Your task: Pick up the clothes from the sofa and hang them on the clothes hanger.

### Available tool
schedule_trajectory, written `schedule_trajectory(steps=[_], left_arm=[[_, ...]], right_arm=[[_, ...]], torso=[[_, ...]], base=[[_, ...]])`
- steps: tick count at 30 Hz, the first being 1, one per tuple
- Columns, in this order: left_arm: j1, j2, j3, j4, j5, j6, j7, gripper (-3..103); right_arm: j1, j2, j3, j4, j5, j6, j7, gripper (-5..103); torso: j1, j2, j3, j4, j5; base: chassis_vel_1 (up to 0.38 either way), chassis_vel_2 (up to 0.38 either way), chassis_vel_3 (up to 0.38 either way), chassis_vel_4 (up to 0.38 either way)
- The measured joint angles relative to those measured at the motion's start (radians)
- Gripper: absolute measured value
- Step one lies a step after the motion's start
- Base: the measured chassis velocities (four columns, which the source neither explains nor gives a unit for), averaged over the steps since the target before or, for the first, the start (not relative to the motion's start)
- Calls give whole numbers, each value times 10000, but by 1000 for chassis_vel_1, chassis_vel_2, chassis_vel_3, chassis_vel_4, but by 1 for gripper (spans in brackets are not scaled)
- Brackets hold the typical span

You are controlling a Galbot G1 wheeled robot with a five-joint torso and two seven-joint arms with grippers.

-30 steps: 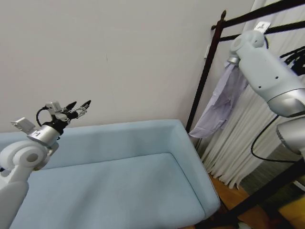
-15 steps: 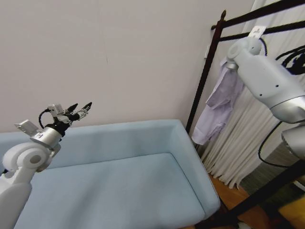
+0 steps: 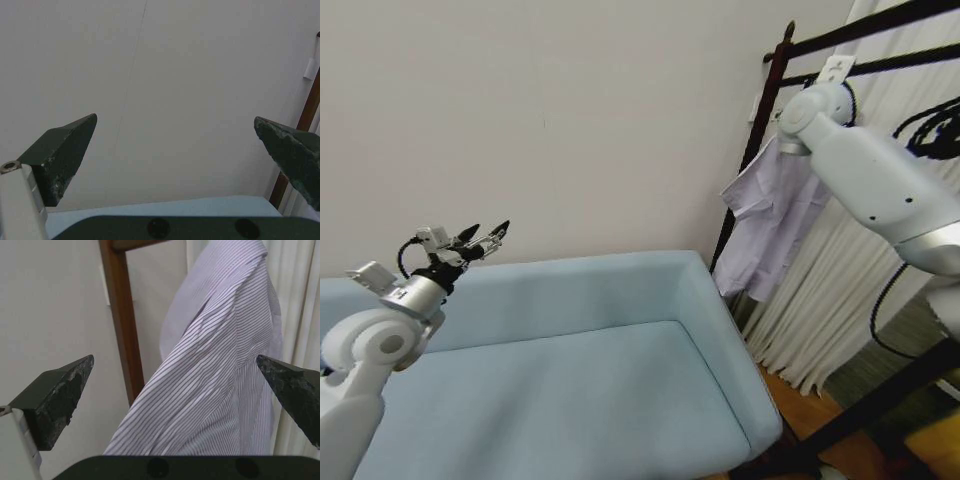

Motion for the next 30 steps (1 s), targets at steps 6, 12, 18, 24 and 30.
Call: schedule_trajectory(steps=[6,12,18,24,30], left_arm=[[239,-12,-195,-190,5,-1,-106,100],[966,-33,-664,-551,285,8,-339,100],[1784,-292,-771,-1063,1389,-108,-469,100],[2601,-853,-514,-1945,2623,-195,-825,100],[3296,-1515,-301,-2589,3475,-241,-1282,100]], right_arm=[[-381,-760,-10,2093,266,-62,-25,100],[-1185,-1230,477,3556,463,-85,-1470,100],[-2603,-1961,1019,4978,216,210,-3736,100],[-4541,-2393,1976,6450,53,545,-4478,100],[-7363,-2932,3623,7543,-696,880,-5442,100]], torso=[[0,0,0,-1,1],[0,0,0,5,1],[0,0,1,-1,2],[0,0,0,1,2],[0,0,0,2,4]], base=[[0,0,0,0],[0,0,0,0],[0,0,0,0],[0,0,0,0],[0,0,0,0]])
